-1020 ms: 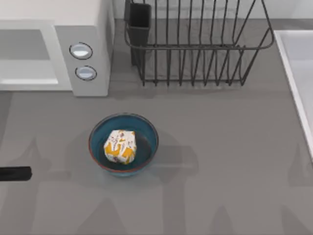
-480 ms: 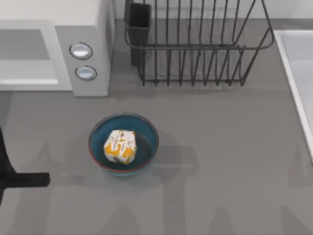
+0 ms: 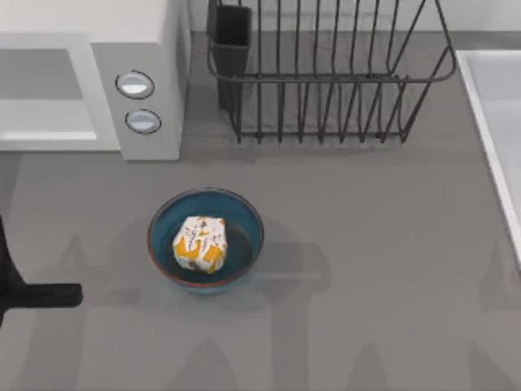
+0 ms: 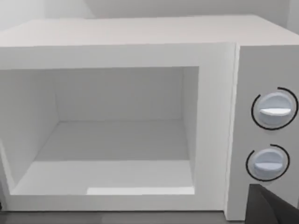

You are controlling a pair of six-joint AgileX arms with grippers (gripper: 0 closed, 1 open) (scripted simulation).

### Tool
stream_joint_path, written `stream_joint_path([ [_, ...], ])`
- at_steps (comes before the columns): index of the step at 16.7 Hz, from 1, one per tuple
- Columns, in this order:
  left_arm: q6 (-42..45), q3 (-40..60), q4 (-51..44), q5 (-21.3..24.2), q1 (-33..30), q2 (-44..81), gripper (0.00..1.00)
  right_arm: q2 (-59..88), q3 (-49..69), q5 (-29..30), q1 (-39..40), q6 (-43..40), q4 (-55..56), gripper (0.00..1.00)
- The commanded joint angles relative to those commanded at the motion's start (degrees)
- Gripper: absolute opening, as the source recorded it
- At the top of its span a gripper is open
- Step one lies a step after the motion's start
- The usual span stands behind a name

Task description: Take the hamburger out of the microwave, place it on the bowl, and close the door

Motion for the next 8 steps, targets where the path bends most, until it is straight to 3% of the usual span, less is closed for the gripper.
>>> stream_joint_path([
  [4, 6.22, 8.78, -6.33, 7.27, 9.23, 9.31, 0.00, 0.00, 0.00, 0.00, 0.00, 0.00, 0.00, 1.00],
  [8, 15.74, 22.65, -16.49, 18.98, 24.20, 24.21, 0.00, 0.00, 0.00, 0.00, 0.00, 0.00, 0.00, 1.00],
])
